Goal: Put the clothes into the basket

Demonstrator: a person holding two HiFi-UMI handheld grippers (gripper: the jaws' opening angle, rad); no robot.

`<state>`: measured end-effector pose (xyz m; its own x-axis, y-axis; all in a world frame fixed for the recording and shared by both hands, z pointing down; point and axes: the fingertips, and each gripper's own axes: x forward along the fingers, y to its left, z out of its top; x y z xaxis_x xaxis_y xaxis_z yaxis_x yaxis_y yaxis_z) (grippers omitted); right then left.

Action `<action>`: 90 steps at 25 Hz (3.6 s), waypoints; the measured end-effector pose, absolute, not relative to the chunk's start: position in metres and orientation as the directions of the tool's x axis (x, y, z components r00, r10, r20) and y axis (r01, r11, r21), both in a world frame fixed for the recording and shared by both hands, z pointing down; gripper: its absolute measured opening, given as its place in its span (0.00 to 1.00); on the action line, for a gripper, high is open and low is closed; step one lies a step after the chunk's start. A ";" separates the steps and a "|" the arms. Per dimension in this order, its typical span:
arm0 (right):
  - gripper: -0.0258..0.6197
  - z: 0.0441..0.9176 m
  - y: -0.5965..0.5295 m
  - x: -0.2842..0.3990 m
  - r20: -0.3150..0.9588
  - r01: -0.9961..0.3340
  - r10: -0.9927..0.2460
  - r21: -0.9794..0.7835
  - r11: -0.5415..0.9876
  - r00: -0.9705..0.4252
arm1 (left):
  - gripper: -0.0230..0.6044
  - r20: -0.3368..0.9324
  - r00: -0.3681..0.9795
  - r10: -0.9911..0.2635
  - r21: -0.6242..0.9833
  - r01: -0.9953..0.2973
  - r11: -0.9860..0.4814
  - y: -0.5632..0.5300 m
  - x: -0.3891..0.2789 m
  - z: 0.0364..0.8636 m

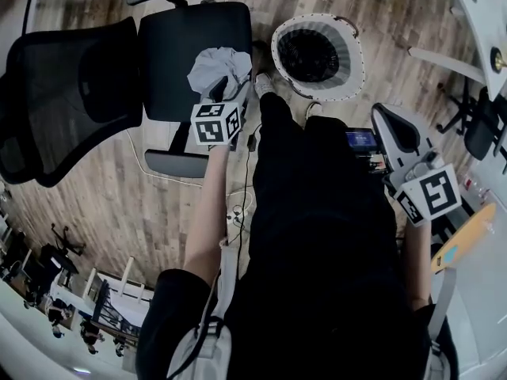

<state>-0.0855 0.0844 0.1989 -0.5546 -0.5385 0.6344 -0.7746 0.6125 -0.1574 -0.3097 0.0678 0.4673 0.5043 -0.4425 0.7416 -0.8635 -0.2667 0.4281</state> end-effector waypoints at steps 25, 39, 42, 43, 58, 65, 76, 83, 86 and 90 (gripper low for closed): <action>0.07 0.263 0.063 -0.100 0.758 -0.769 -0.388 -0.226 0.599 -0.525 | 0.76 0.909 0.242 -0.340 0.139 -0.943 -0.302 0.063 -0.364 0.663; 0.07 0.282 0.062 -0.101 0.755 -0.785 -0.370 -0.296 0.544 -0.542 | 0.78 0.955 0.219 -0.199 0.139 -0.926 -0.351 0.075 -0.373 0.725; 0.07 0.286 0.061 -0.099 0.755 -0.791 -0.374 -0.300 0.534 -0.539 | 0.78 0.962 0.210 -0.175 0.132 -0.917 -0.377 0.076 -0.374 0.735; 0.07 0.287 0.060 -0.099 0.755 -0.792 -0.376 -0.299 0.531 -0.537 | 0.78 0.964 0.208 -0.168 0.130 -0.915 -0.382 0.076 -0.375 0.738; 0.07 0.289 0.065 -0.096 0.764 -0.822 -0.403 -0.280 0.496 -0.504 | 0.43 0.973 0.154 -0.172 0.087 -0.934 -0.346 0.067 -0.395 0.740; 0.07 0.277 0.065 -0.090 0.752 -0.833 -0.441 -0.253 0.491 -0.489 | 0.21 0.973 0.177 -0.150 0.110 -0.922 -0.371 0.064 -0.392 0.731; 0.07 0.250 0.066 -0.085 0.695 -0.848 -0.534 -0.212 0.486 -0.481 | 0.20 0.963 0.209 -0.169 0.125 -0.904 -0.408 0.061 -0.389 0.685; 0.07 0.221 0.069 -0.077 0.621 -0.862 -0.624 -0.183 0.473 -0.475 | 0.20 0.955 0.215 -0.202 0.106 -0.889 -0.445 0.072 -0.383 0.638; 0.07 0.212 0.076 -0.069 0.590 -0.868 -0.656 -0.174 0.466 -0.471 | 0.20 0.956 0.214 -0.199 0.103 -0.885 -0.455 0.081 -0.378 0.621; 0.07 0.205 0.082 -0.048 0.556 -0.885 -0.700 -0.165 0.435 -0.448 | 0.20 0.955 0.224 -0.196 0.114 -0.883 -0.455 0.095 -0.365 0.600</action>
<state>-0.0480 0.0823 0.2050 -0.4475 -0.7004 0.5560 -0.8853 0.4349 -0.1648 -0.3647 0.0951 0.5998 0.2242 -0.1964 0.9545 -0.8832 -0.4549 0.1139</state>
